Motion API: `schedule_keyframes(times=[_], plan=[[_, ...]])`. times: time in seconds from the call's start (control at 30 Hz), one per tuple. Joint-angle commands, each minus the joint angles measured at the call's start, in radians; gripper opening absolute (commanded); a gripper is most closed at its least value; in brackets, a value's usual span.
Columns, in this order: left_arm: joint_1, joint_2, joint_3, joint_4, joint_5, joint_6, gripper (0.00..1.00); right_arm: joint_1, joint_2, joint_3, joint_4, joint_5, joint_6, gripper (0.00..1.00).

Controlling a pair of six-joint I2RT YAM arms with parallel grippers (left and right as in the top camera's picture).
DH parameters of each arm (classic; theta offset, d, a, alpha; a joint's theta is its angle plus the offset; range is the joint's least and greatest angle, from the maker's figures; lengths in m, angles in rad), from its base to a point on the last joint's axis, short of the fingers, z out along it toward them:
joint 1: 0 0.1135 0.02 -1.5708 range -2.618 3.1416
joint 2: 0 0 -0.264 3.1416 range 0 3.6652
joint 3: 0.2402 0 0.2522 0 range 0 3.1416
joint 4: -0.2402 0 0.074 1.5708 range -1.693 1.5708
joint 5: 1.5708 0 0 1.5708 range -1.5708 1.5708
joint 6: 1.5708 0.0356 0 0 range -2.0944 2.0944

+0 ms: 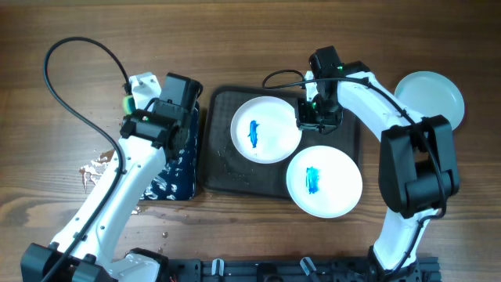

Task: Clean dirty plates on tray and stack at the side
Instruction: 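Grasp the sponge again with the left gripper and lift it, then scrub the blue paint on the held plate with the sponge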

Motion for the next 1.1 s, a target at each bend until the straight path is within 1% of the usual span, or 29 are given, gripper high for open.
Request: schedule_keyframes(times=[0.0, 0.67, 0.73, 0.8, 0.87, 0.97, 1.07], plan=[[-0.024, -0.003, 0.016, 0.002, -0.145, -0.038, 0.04, -0.004, 0.003, -0.010, -0.006, -0.014, -0.014, 0.05], [-0.035, -0.003, 0.016, 0.002, -0.147, -0.040, 0.04, -0.004, 0.003, -0.010, -0.005, -0.013, -0.013, 0.05], [-0.031, -0.002, 0.015, 0.008, -0.039, -0.040, 0.04, -0.004, 0.003, -0.010, -0.006, -0.014, -0.013, 0.05], [0.008, 0.023, 0.015, 0.018, 0.219, -0.040, 0.04, -0.004, 0.003, -0.010, -0.008, -0.014, -0.013, 0.05], [0.064, 0.077, 0.015, 0.021, 0.421, -0.040, 0.04, -0.004, 0.003, -0.010, -0.016, -0.014, -0.013, 0.05], [0.133, 0.135, 0.015, 0.022, 0.623, -0.036, 0.04, -0.004, 0.003, -0.010, -0.024, -0.014, -0.013, 0.05], [0.183, 0.142, 0.015, 0.024, 0.724, -0.006, 0.04, -0.004, 0.003, -0.010, -0.025, -0.014, -0.013, 0.05]])
